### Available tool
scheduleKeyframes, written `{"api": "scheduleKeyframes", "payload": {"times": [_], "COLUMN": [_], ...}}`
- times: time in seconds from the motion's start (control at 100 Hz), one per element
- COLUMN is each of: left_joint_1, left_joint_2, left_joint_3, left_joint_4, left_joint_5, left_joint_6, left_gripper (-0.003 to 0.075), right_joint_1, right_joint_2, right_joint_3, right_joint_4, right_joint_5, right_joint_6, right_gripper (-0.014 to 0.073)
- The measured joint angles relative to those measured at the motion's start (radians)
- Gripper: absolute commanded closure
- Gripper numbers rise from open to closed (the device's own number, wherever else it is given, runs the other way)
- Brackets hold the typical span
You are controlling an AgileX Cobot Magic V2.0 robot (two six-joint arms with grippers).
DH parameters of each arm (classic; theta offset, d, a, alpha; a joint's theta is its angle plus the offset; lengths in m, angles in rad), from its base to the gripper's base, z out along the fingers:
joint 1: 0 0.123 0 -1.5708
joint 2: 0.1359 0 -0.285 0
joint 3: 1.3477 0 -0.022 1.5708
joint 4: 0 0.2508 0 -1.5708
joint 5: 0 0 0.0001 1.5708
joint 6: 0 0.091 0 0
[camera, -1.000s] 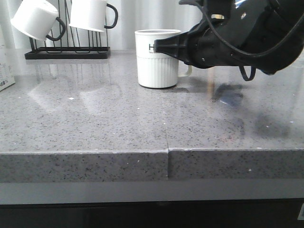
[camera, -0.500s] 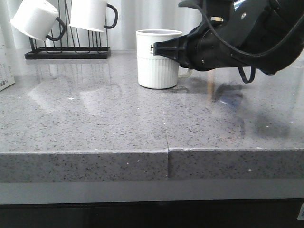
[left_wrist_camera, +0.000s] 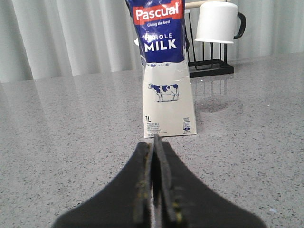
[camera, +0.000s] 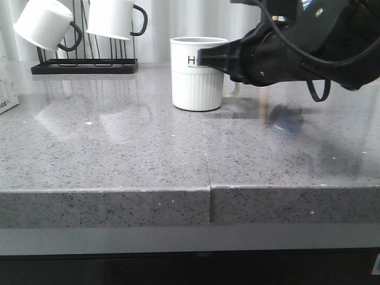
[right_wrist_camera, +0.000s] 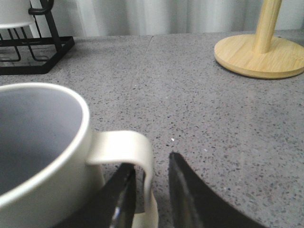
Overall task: Place milk next to cup
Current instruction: 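Carry the mug toward the table center and lower it down, then open the right gripper and lift it away from the mug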
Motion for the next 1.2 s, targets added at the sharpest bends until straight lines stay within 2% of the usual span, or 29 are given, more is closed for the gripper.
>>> {"api": "scheduleKeyframes", "payload": {"times": [0.69,0.92,1.07,1.2], "left_joint_1": [0.000,0.000,0.000,0.000], "left_joint_2": [0.000,0.000,0.000,0.000], "left_joint_3": [0.000,0.000,0.000,0.000], "left_joint_4": [0.000,0.000,0.000,0.000], "left_joint_5": [0.000,0.000,0.000,0.000], "left_joint_6": [0.000,0.000,0.000,0.000], "left_gripper": [0.0741,0.0741,0.0741,0.0741], "right_joint_1": [0.049,0.049,0.049,0.021], "right_joint_2": [-0.100,-0.198,-0.305,-0.406], "right_joint_3": [0.114,0.186,0.246,0.266], "right_joint_4": [0.000,0.000,0.026,0.107], "right_joint_5": [0.004,0.002,0.019,0.123], "right_joint_6": [0.000,-0.006,-0.100,-0.251], "right_gripper": [0.0388,0.0389,0.0389,0.0389]}}
